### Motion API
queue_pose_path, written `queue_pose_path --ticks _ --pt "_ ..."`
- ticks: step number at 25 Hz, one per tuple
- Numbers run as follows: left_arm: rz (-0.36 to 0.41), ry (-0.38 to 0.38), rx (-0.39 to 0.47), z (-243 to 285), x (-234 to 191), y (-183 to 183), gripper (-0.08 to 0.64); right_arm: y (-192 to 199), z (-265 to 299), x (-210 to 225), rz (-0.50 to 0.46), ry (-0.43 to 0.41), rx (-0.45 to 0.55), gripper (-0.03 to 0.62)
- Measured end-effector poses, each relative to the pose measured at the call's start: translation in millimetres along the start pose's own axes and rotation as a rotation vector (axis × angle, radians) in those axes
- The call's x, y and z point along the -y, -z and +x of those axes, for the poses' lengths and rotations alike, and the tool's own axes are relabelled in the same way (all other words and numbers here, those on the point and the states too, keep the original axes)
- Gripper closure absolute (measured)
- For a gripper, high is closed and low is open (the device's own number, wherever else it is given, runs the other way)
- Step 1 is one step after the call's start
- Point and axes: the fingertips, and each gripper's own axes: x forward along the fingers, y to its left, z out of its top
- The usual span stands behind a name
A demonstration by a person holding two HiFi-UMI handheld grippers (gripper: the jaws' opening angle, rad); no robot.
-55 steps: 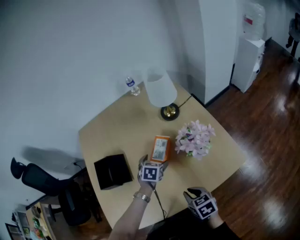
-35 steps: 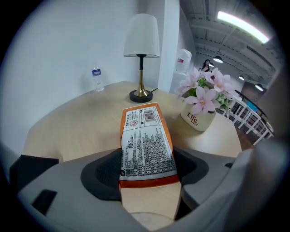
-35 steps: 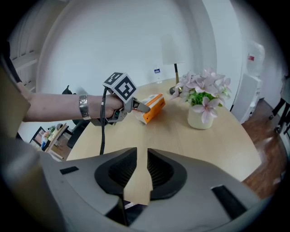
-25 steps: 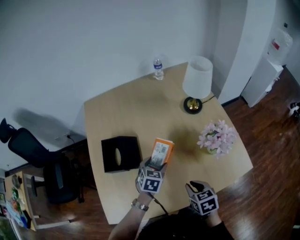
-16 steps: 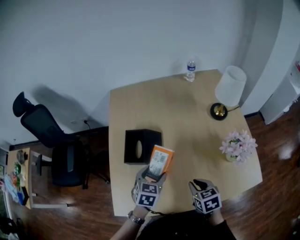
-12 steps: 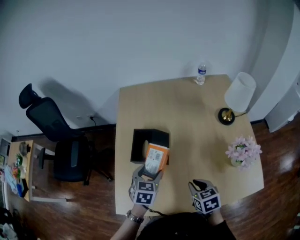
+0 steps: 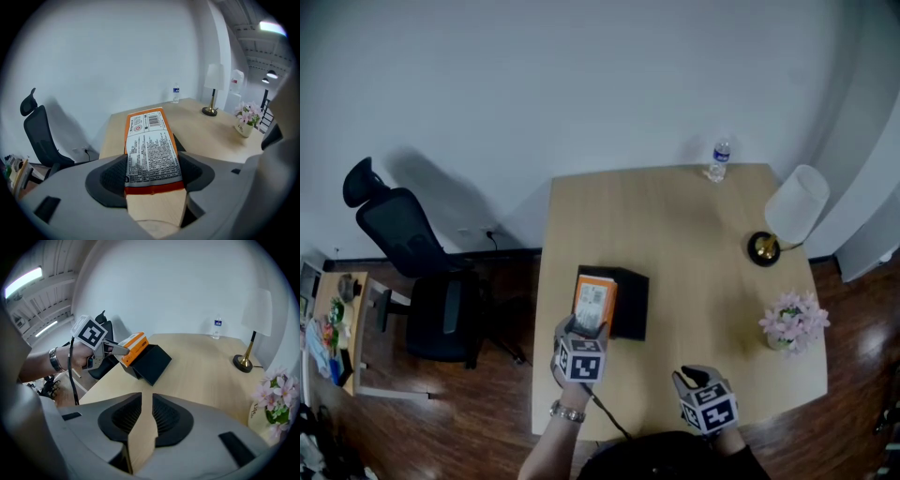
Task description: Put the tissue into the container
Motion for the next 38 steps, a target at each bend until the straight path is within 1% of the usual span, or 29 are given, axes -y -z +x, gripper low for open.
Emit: queue_pose_path --ticks 3,5,8,11,14,16,17,22,24,26,28,30,31,35,38 --pt "0.020 -0.035 0.002 15 -5 -8 0.232 3 1 4 0.014 0.006 -0.010 0.514" --pt "0.021 -0.045 -0.015 25 -6 -7 0.230 5 1 8 0.029 0.013 -0.016 0.512" --pt "-0.014 -0.036 -0.080 46 -8 7 0.230 6 1 13 0.049 0.025 -0.020 0.512" --pt "-0.053 -0.042 -0.131 63 -12 22 0.227 12 1 15 0.064 0.028 -0.031 0.512" --pt "-0.086 -0.040 -0.149 73 -15 29 0.213 17 4 14 0.076 0.026 -0.048 0.514" --pt "-0.090 -0.033 -0.153 77 -14 29 0.184 18 5 12 0.078 0.024 -0.058 0.514" --pt "-0.088 -0.033 -0.152 78 -13 29 0.167 19 6 10 0.077 0.022 -0.061 0.512" --pt "-0.103 -0.021 -0.116 73 -15 24 0.159 20 8 5 0.072 0.018 -0.057 0.512" --pt "-0.113 -0.006 -0.102 67 -14 23 0.131 20 8 4 0.070 0.020 -0.051 0.512" --pt "-0.122 0.006 -0.072 59 -14 19 0.103 19 7 3 0.069 0.020 -0.043 0.512" --pt "-0.124 0.018 -0.028 45 -13 12 0.100 16 5 2 0.066 0.022 -0.034 0.512" --pt "-0.114 0.044 0.012 27 -9 3 0.100 12 4 0 0.060 0.024 -0.023 0.512" --pt "-0.108 0.070 0.027 17 -4 -1 0.101 10 3 -1 0.056 0.025 -0.015 0.512" --pt "-0.077 0.205 0.063 -27 24 -7 0.112 4 -1 -4 0.043 0.026 0.014 0.512" --pt "-0.055 0.293 0.066 -61 40 0 0.150 3 -5 -6 0.042 0.024 0.031 0.512"
